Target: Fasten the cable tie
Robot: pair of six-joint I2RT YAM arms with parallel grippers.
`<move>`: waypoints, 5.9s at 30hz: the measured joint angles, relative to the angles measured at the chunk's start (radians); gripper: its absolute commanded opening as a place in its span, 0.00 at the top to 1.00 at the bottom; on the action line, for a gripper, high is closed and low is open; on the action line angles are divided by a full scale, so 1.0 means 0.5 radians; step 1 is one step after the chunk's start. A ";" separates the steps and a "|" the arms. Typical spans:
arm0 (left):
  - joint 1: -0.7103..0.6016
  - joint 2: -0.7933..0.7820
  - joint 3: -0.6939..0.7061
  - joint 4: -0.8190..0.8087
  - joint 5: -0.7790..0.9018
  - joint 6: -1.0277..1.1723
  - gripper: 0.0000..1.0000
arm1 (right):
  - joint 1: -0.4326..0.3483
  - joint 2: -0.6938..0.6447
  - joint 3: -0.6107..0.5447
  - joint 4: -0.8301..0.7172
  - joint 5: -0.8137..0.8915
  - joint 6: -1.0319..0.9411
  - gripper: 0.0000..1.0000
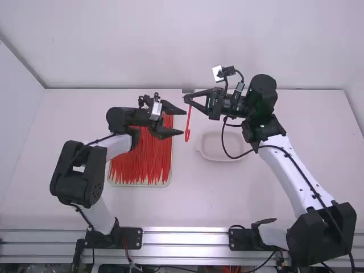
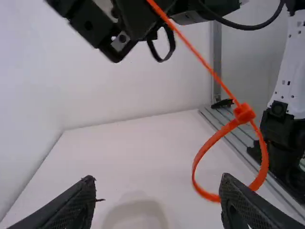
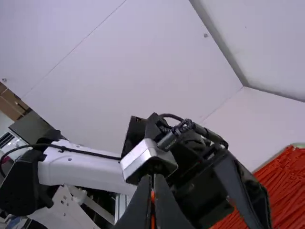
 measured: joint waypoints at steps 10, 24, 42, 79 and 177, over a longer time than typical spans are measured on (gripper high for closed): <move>-0.063 0.000 0.000 0.000 -0.001 0.000 0.38 | 0.002 0.000 0.000 0.000 0.028 -0.015 1.00; -0.146 -0.001 0.000 0.002 -0.008 0.055 0.98 | 0.004 0.000 0.000 0.000 0.040 -0.037 1.00; -0.152 -0.005 -0.020 0.008 -0.090 0.053 0.98 | -0.070 0.001 -0.005 0.298 0.022 0.156 1.00; -0.159 -0.095 -0.157 -0.035 -0.374 0.161 0.98 | -0.172 0.042 0.140 0.410 -0.047 0.472 1.00; 0.323 -0.053 0.211 -1.848 -0.310 0.185 0.01 | -0.192 0.004 0.151 -1.112 1.216 -0.846 1.00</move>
